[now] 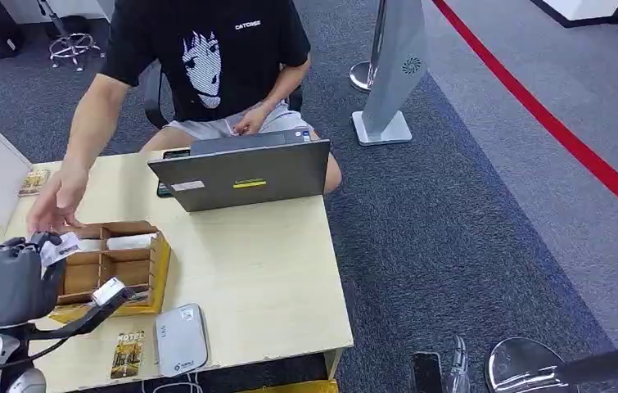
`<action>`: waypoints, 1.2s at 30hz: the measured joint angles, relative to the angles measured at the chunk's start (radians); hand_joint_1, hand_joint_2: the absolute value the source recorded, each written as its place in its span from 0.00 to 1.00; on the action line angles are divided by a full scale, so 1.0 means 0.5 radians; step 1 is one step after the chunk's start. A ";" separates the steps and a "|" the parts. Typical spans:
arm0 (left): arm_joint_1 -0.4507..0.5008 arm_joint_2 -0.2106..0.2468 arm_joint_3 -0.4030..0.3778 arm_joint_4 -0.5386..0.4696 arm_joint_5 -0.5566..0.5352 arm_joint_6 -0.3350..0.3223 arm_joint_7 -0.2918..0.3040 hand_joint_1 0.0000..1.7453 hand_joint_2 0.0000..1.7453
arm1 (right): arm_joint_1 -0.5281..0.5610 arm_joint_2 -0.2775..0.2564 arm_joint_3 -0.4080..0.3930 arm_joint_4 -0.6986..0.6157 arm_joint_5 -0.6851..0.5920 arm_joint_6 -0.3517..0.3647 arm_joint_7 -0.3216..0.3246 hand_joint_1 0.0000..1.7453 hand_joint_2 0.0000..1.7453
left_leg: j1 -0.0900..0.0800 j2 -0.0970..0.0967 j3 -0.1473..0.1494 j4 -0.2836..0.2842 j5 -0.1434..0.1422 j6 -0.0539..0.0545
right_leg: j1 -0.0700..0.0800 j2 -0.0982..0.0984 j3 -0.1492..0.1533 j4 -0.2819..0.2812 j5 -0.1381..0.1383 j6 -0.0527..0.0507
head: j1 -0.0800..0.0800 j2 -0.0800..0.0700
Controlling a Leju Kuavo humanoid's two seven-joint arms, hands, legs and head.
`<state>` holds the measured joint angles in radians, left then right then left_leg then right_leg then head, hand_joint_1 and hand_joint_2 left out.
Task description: Pass the card to the sensor for recognition and then transmit it.
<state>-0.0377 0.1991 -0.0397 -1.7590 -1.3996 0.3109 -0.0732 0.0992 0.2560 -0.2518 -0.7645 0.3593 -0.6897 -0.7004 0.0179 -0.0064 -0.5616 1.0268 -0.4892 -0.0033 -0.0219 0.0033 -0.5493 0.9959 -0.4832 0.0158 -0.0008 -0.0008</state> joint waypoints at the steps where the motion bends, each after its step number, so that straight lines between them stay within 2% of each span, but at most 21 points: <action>1: -0.012 0.007 0.002 0.004 -0.003 -0.008 0.006 0.90 1.00 | -0.001 -0.001 0.002 0.000 0.000 0.000 -0.002 0.00 1.00 | 0.000 0.000 0.000 0.000 0.000 0.000 | 0.000 0.000 0.000 0.000 0.000 0.000 | 0.002 0.000; 2: -0.024 0.019 0.009 0.008 -0.004 -0.018 0.014 0.93 1.00 | -0.001 -0.002 0.005 0.000 0.000 0.000 -0.002 0.00 1.00 | 0.000 0.000 0.000 0.000 0.000 0.000 | 0.000 0.000 0.000 0.000 0.000 0.000 | 0.000 0.000; 3: -0.037 0.032 0.024 0.013 -0.004 -0.026 0.021 1.00 1.00 | -0.001 -0.002 0.009 0.000 -0.001 0.000 -0.002 0.00 1.00 | 0.000 0.000 0.000 0.000 0.000 0.000 | 0.000 0.000 0.000 0.000 0.000 0.000 | 0.002 0.000; 8: -0.065 0.067 0.050 0.024 -0.031 -0.025 0.027 1.00 1.00 | -0.001 -0.005 0.031 0.001 -0.006 0.000 -0.002 0.00 1.00 | 0.000 0.000 0.000 0.000 0.000 0.000 | 0.000 0.000 0.000 0.000 0.000 0.000 | 0.000 0.000; 17: -0.065 0.070 0.069 0.029 -0.027 -0.009 0.040 1.00 1.00 | 0.000 -0.009 0.039 0.001 0.002 0.000 -0.002 0.00 1.00 | 0.000 0.011 0.000 0.000 -0.002 0.000 | 0.000 0.012 -0.003 0.000 0.000 0.000 | 0.000 0.000; 18: -0.065 0.070 0.072 0.029 -0.025 -0.001 0.040 0.54 1.00 | 0.001 -0.009 0.038 0.001 0.008 0.000 -0.002 0.00 1.00 | 0.000 0.011 0.000 0.000 -0.004 -0.002 | 0.000 0.012 -0.003 0.000 0.000 0.000 | 0.000 0.000; 19: -0.065 0.070 0.073 0.029 -0.024 0.008 0.040 0.00 1.00 | 0.001 -0.009 0.038 0.001 0.009 0.000 -0.002 0.00 1.00 | 0.000 0.011 0.000 0.000 -0.004 -0.002 | 0.000 0.012 -0.004 0.000 0.000 0.000 | 0.001 0.000; 24: -0.029 0.066 0.091 0.004 0.013 0.118 0.021 0.00 1.00 | 0.001 -0.010 0.037 0.001 0.011 0.000 -0.002 0.00 1.00 | 0.000 0.010 -0.001 0.000 -0.006 -0.001 | 0.000 0.010 -0.004 0.000 -0.003 -0.001 | 0.001 0.000; 28: 0.051 0.057 0.099 -0.093 0.063 0.182 -0.047 0.00 1.00 | 0.013 -0.010 0.030 -0.001 0.011 0.000 -0.002 0.00 1.00 | 0.000 0.010 -0.001 0.000 -0.006 -0.001 | 0.000 0.010 -0.004 0.000 -0.004 -0.001 | 0.001 0.000; 32: 0.117 0.063 0.098 -0.202 0.096 0.129 -0.124 0.00 1.00 | 0.032 -0.010 0.016 -0.015 0.035 0.000 -0.002 0.00 1.00 | 0.000 0.010 0.000 0.000 -0.006 -0.001 | 0.000 0.009 -0.003 0.000 -0.003 -0.002 | -0.001 0.000; 36: 0.182 0.131 0.064 -0.303 0.188 -0.050 -0.226 0.00 1.00 | 0.049 -0.010 -0.008 -0.040 0.043 0.000 -0.002 0.00 1.00 | 0.000 0.010 0.000 0.000 -0.005 -0.002 | 0.000 0.010 -0.003 0.000 -0.003 -0.002 | 0.000 0.000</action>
<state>0.0531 0.2644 -0.0077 -1.9105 -1.3057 0.2860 -0.1862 0.1236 0.2510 -0.2560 -0.7843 0.3811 -0.6897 -0.7012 0.0180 -0.0015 -0.5614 1.0267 -0.4919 -0.0042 -0.0219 0.0082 -0.5509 0.9959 -0.4847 0.0148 -0.0008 -0.0008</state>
